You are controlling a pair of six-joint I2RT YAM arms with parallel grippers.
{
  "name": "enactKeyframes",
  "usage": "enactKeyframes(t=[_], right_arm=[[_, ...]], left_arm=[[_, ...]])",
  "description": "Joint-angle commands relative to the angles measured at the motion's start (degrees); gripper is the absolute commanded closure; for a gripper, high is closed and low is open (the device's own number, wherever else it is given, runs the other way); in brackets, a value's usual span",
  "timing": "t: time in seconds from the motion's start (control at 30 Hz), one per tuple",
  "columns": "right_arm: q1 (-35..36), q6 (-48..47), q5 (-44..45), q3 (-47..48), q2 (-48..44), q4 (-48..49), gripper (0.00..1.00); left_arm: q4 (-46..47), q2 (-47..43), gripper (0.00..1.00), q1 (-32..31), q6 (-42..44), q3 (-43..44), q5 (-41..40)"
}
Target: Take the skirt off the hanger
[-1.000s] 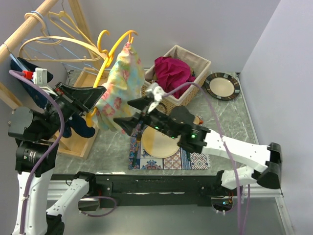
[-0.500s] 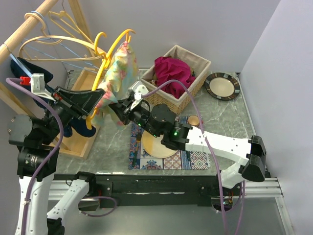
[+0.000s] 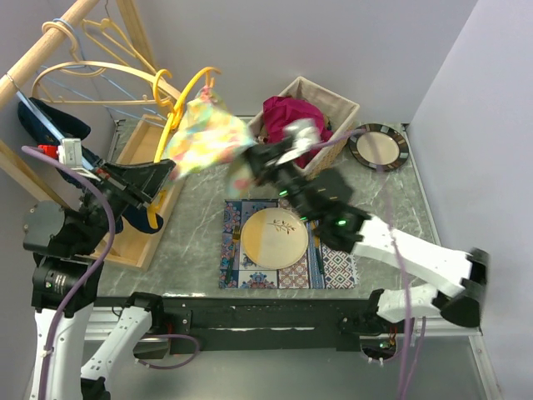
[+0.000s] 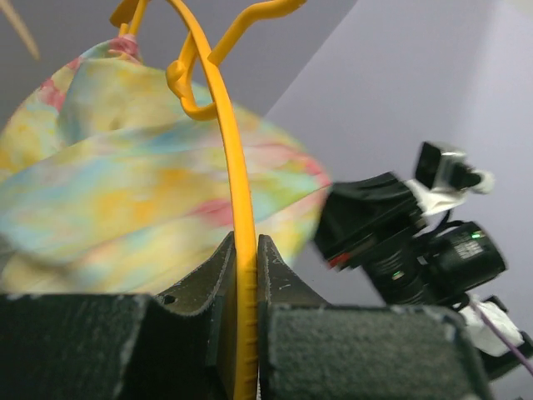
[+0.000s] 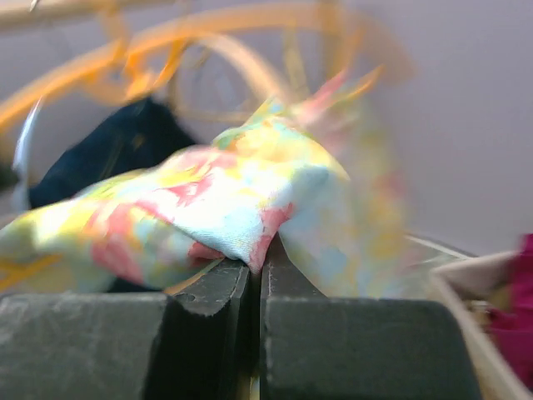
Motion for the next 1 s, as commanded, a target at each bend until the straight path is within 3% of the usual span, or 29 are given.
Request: enactKeyframes(t=[0.0,0.23,0.37,0.77,0.87,0.97], right_arm=[[-6.60,2.46,4.78,-1.31,-10.20,5.72,1.00],[-14.95,0.00,6.54,2.46,-12.77,3.96,1.00],[-20.66,-0.09,5.58,8.52,-9.70,0.98,1.00],[-35.68,-0.10,1.36,21.09,11.38,0.19,1.00],[-37.19,5.51,0.84,22.16,18.33,-2.27,1.00],[-37.99,12.11,-5.58,17.42,24.13,-1.58,1.00]], left_arm=[[0.95,-1.03,0.99,0.25,5.23,0.12,-5.88],[0.86,-0.59,0.99,0.25,6.20,0.29,-5.71],[0.77,-1.20,0.99,0.25,7.43,0.30,-6.33],[2.00,-4.19,0.99,0.25,10.60,1.17,-2.11],[2.00,-4.37,0.99,0.25,10.77,0.82,-1.49],[2.27,-4.37,0.99,0.25,11.12,0.73,-1.49]])
